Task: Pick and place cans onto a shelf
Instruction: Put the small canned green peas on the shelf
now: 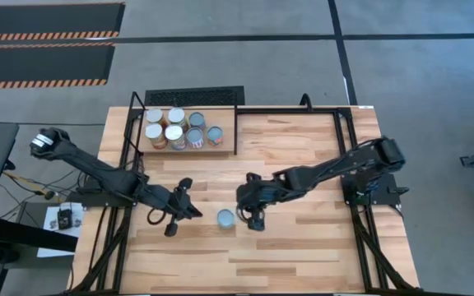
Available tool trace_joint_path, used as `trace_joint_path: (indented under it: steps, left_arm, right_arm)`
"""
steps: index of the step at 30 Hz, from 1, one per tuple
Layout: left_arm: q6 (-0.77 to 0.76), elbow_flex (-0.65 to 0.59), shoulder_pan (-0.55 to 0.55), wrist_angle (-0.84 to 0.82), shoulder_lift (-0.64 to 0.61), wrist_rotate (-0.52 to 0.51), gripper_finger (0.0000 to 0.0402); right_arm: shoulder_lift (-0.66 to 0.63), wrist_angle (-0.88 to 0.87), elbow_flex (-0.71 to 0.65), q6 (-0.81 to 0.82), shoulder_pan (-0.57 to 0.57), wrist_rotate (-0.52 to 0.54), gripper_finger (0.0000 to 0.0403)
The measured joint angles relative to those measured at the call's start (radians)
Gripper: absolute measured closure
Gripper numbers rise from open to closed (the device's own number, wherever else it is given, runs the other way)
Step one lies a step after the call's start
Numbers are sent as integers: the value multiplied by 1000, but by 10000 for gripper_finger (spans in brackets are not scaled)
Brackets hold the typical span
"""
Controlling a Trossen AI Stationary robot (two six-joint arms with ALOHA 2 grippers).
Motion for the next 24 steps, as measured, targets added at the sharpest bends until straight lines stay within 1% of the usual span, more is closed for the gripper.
trace_joint_path:
  steps: [2,3,6,10,17,21,24]
  left_arm:
    - [2,0,-7,31,35,14,401]
    - [2,2,-10,50,56,19,401]
    - [11,27,-15,40,123,25,401]
    - [52,102,-18,52,213,6,391]
    - [51,199,-10,40,386,-1,345]
    - [50,247,-6,19,465,-4,320]
    - [50,285,-4,18,522,-5,310]
  right_arm:
    - [-51,97,-80,50,1,1,395]
    - [-80,116,-119,71,0,3,397]
    - [-148,156,-206,113,-10,28,393]
    - [-233,151,-277,126,-28,52,387]
    - [-380,138,-380,51,-54,47,396]
    - [-456,106,-412,17,-72,44,391]
    - [-509,106,-433,-6,-78,44,387]
